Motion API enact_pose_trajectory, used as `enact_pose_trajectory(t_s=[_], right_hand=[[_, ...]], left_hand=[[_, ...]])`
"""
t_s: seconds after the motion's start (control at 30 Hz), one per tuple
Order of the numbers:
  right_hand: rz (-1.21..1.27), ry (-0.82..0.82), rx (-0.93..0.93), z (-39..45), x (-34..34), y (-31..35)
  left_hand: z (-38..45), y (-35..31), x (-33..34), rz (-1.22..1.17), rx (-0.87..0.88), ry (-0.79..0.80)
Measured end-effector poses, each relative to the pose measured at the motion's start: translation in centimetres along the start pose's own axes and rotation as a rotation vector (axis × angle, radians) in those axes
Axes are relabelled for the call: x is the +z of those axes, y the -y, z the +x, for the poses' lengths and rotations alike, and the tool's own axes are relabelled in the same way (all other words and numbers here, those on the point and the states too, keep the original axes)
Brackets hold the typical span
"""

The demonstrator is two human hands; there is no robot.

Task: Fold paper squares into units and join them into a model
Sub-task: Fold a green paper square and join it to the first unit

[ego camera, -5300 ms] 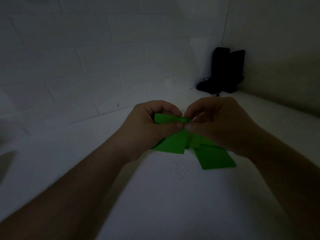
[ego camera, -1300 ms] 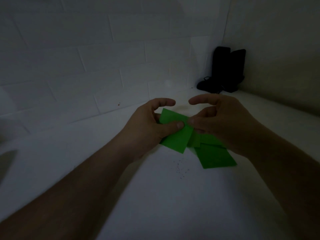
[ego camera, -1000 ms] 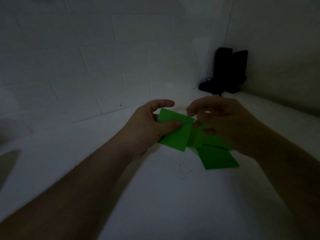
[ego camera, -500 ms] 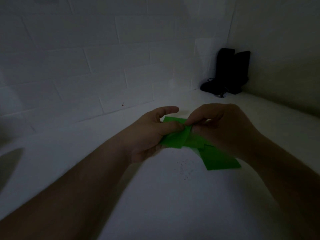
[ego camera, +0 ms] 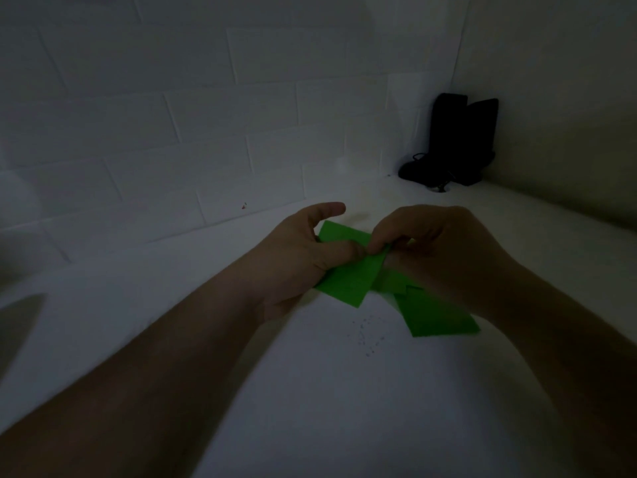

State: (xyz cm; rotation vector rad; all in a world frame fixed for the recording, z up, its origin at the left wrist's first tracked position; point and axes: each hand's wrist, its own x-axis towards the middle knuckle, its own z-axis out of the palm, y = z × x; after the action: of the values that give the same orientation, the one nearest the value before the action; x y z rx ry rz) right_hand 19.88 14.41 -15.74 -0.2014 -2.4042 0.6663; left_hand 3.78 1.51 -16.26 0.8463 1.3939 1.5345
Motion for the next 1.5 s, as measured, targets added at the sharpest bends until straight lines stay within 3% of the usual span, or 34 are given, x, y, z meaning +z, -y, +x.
enact_pose_trajectory(t_s=[0.27,0.53,1.1,1.23,1.5], right_hand=[[0.026,-0.063,0.083,-0.06,0.03,0.14],[0.060,0.001,0.096,-0.09,-0.07,0.48],[0.287,-0.181,0.306,-0.02,0.27,0.07],[0.309,-0.199,0.351,-0.02,-0.07,0.34],[0.426,-0.223,0.388,0.12,-0.20,0.16]], left_hand=[[-0.02,-0.02,0.26,-0.073,-0.047,-0.027],[-0.02,0.07,-0.34,-0.004,-0.049,0.054],[-0.55,0.13,0.24,0.021,-0.003,0.153],[-0.66,-0.17,0.65,0.013,0.021,0.061],[0.07,0.67,0.11,0.140,0.294,-0.089]])
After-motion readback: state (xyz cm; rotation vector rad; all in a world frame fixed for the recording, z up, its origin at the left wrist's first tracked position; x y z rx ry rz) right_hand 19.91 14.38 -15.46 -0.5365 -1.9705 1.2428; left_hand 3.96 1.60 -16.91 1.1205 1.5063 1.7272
